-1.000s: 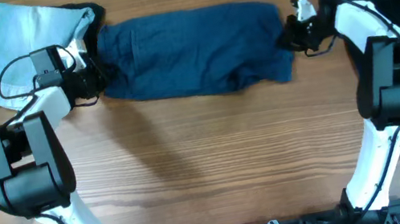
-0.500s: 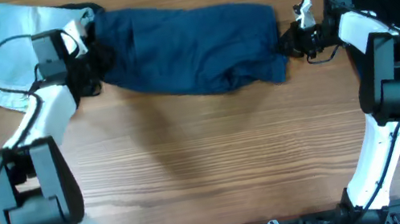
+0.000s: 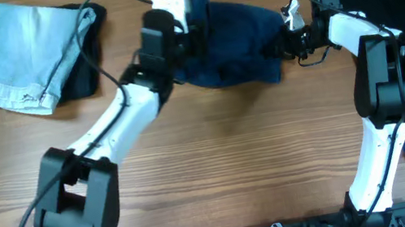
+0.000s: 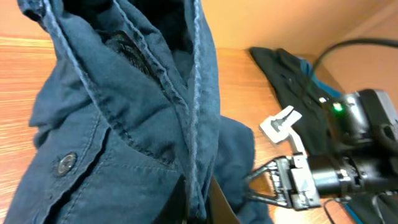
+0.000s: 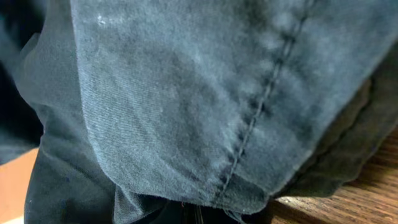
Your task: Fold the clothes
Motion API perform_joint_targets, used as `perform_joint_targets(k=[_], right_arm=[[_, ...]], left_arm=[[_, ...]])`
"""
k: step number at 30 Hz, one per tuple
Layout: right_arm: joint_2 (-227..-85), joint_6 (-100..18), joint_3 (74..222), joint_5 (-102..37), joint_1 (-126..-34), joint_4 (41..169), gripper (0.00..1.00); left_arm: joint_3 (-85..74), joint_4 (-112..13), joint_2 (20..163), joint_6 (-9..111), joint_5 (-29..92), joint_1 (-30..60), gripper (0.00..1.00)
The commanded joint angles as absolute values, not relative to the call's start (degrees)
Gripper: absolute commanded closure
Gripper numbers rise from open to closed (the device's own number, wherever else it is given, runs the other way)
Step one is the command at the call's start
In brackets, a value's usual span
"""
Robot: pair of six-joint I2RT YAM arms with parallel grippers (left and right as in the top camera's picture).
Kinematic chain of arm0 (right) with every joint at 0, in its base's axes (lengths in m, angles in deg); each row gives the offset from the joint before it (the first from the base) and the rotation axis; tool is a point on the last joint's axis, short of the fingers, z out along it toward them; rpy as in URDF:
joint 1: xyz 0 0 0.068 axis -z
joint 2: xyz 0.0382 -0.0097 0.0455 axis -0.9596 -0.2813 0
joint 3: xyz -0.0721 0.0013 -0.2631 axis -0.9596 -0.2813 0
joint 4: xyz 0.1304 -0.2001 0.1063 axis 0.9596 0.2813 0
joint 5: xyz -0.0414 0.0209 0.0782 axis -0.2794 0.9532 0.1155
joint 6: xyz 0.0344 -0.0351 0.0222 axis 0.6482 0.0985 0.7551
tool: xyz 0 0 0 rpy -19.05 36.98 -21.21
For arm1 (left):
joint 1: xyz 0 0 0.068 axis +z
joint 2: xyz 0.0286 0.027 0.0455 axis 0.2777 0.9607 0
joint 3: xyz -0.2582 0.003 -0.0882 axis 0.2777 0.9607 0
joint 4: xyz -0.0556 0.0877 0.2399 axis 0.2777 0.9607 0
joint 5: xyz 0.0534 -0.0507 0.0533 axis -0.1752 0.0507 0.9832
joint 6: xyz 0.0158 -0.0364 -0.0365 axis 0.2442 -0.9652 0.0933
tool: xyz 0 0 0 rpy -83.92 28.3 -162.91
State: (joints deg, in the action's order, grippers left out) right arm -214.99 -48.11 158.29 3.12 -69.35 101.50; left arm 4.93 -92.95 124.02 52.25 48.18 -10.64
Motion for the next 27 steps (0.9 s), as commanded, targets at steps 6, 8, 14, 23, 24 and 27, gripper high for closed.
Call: perform_joint_targets(k=[6,8,14,23,24,27], right_arm=[[-221.4,-48.6,155.0,-6.7,-71.1,102.7,0.96],[-221.4,-48.6,155.0,-6.7,-71.1,102.7,0.96],[-221.4,-48.5,155.0,-6.6,-71.0,102.9,0.96],[-215.9,-48.5,156.7,-3.2,-63.9,107.8,0.96],[-213.3,-48.9,157.2,-3.5,-62.1,109.3,0.96],[-204.4,-48.7,157.7,-4.7,-56.7,112.7,0.54]], left_arm=[[3.4,-93.8,124.4,51.8,53.1,-18.8,0.96],[3.4,-94.1,125.4,51.8,54.6,-20.1,0.96],[3.4,-102.3,130.7,51.8,54.9,-24.1,0.88],[3.0,-104.5,131.5,49.1,54.8,-24.9,0.00],[2.9,-104.2,130.7,49.1,54.8,-24.7,0.00],[1.7,-99.6,128.6,49.2,54.2,-24.1,0.00]])
